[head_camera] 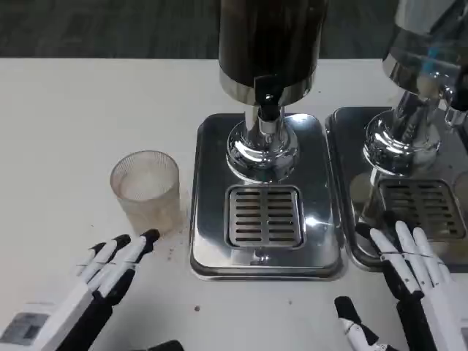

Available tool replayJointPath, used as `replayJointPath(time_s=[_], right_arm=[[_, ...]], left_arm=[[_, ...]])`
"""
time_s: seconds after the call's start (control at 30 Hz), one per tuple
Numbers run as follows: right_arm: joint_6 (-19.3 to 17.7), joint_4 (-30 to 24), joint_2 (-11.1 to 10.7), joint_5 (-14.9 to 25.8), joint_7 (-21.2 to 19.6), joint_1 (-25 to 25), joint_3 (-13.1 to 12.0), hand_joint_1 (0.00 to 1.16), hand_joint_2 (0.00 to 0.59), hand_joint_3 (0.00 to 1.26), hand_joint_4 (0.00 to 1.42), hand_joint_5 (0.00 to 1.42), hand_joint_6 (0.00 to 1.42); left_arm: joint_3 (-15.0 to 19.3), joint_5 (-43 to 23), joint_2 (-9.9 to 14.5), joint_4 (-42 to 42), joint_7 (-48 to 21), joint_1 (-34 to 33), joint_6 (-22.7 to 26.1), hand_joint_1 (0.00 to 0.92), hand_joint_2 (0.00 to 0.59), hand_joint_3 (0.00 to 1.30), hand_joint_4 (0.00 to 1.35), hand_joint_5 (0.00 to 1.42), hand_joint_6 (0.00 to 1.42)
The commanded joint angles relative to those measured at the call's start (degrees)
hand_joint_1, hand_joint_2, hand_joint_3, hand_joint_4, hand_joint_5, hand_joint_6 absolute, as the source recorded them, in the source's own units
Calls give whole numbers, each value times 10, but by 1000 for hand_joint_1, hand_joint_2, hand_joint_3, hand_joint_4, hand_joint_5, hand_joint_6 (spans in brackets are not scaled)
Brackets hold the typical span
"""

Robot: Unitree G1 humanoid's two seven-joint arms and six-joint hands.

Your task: Grasp the cup under the faucet to collect the drink, then remove the cup.

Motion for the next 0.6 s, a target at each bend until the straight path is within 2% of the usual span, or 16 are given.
replayJointPath(time_s=[0.03,0.3,0.6], right_arm=[[4,-1,7,-4,-1,0,6,381,411,147,0,0,127],[4,12,14,-3,-6,-16,11,373,414,147,0,0,143],[-3,30,16,2,-9,-33,14,368,414,147,0,0,157]], left_arm=[[11,-13,6,18,27,-12,-21,0,86,0,0,0,0],[28,-23,3,57,71,-42,-57,0,75,0,0,0,0],[31,-47,2,122,96,-106,-71,0,49,0,0,0,0]])
